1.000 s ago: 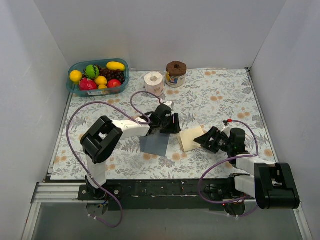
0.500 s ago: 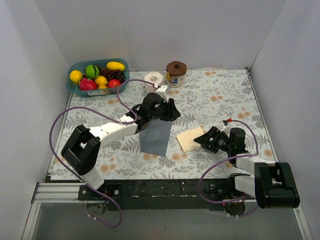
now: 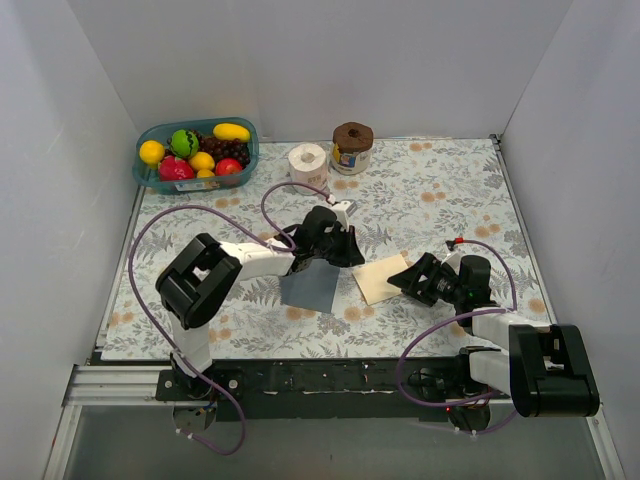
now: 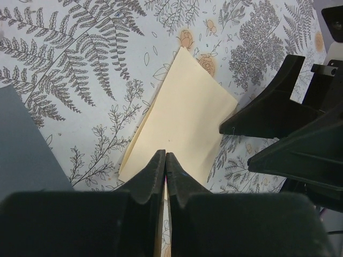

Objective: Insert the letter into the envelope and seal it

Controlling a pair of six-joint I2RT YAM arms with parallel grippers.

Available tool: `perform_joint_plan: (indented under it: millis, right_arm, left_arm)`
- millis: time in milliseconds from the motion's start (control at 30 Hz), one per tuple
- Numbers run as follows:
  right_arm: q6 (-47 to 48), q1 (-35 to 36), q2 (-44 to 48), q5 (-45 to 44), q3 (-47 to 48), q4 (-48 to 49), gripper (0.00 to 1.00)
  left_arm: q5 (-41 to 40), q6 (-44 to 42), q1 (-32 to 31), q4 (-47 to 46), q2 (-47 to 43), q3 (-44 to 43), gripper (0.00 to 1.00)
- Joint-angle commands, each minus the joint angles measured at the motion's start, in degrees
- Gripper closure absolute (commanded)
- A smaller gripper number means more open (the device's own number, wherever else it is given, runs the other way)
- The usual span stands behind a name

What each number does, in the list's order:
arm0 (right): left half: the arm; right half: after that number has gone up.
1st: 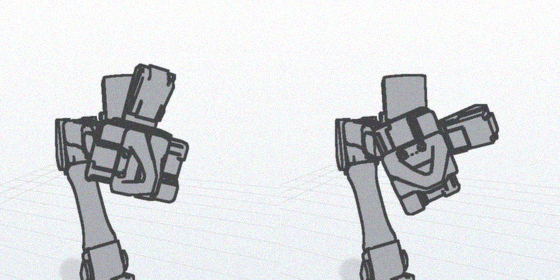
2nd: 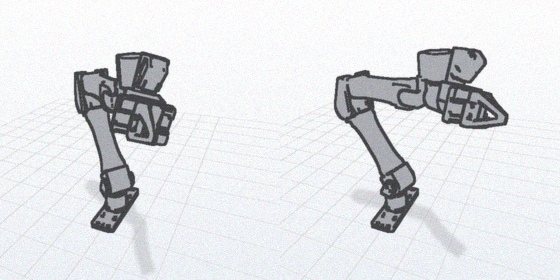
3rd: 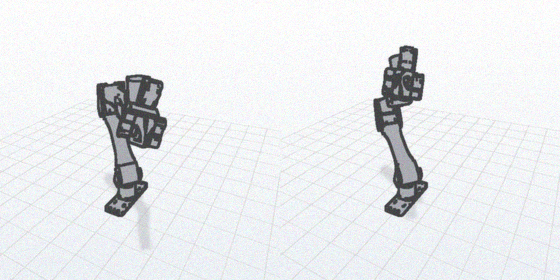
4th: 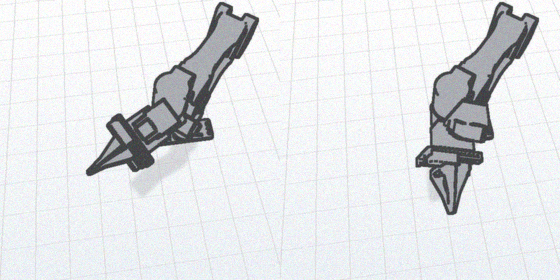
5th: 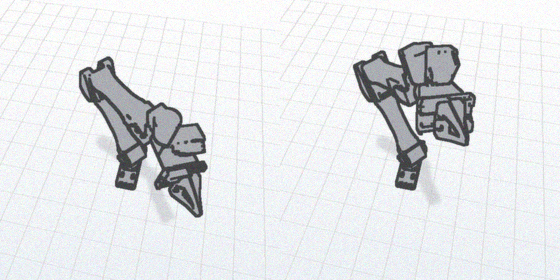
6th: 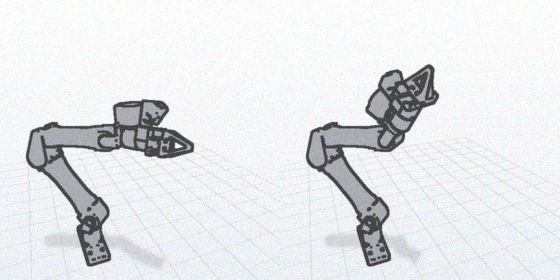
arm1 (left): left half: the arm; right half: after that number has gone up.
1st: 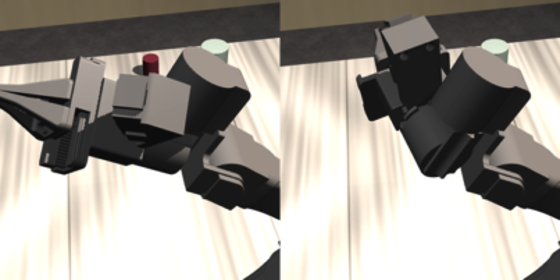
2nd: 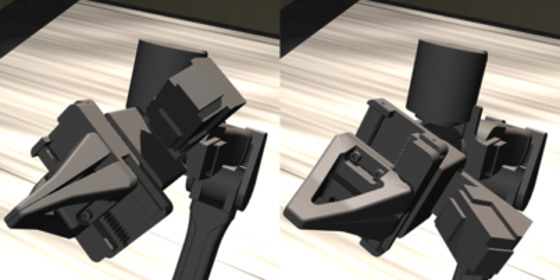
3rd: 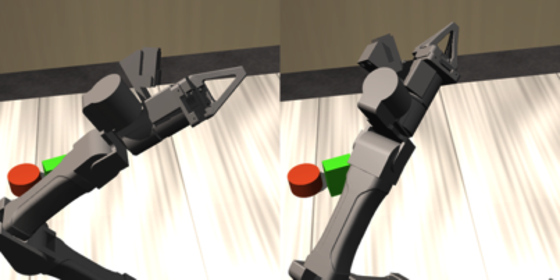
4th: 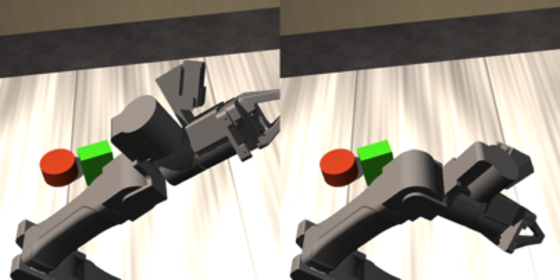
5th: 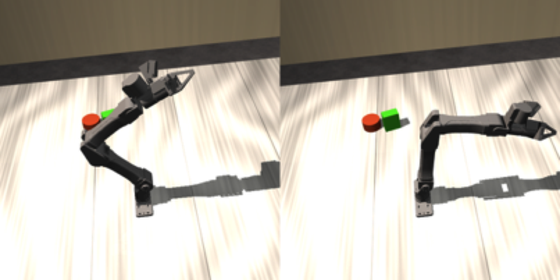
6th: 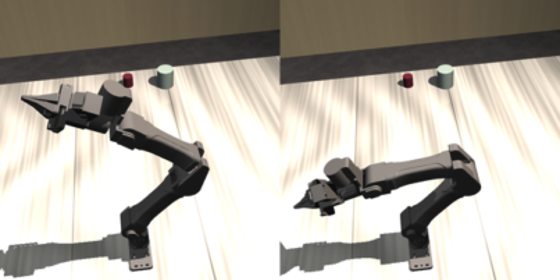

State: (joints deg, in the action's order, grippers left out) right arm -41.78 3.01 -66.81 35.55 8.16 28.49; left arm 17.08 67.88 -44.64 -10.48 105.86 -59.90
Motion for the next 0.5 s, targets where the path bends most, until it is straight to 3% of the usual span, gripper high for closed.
perform_joint_plan:
  millis: [0,467]
  right_arm:
    - [2.14,-0.19,-0.78,-3.47,0.45,-5.29,0.16]
    - [3.46,-0.11,0.53,-3.30,2.82,-9.06,0.13]
  left_arm:
    - [2.69,0.33,-0.27,-3.76,0.66,-0.04,0.99]
    - [-0.91,0.68,-0.62,2.13,8.74,-1.54,1.00]
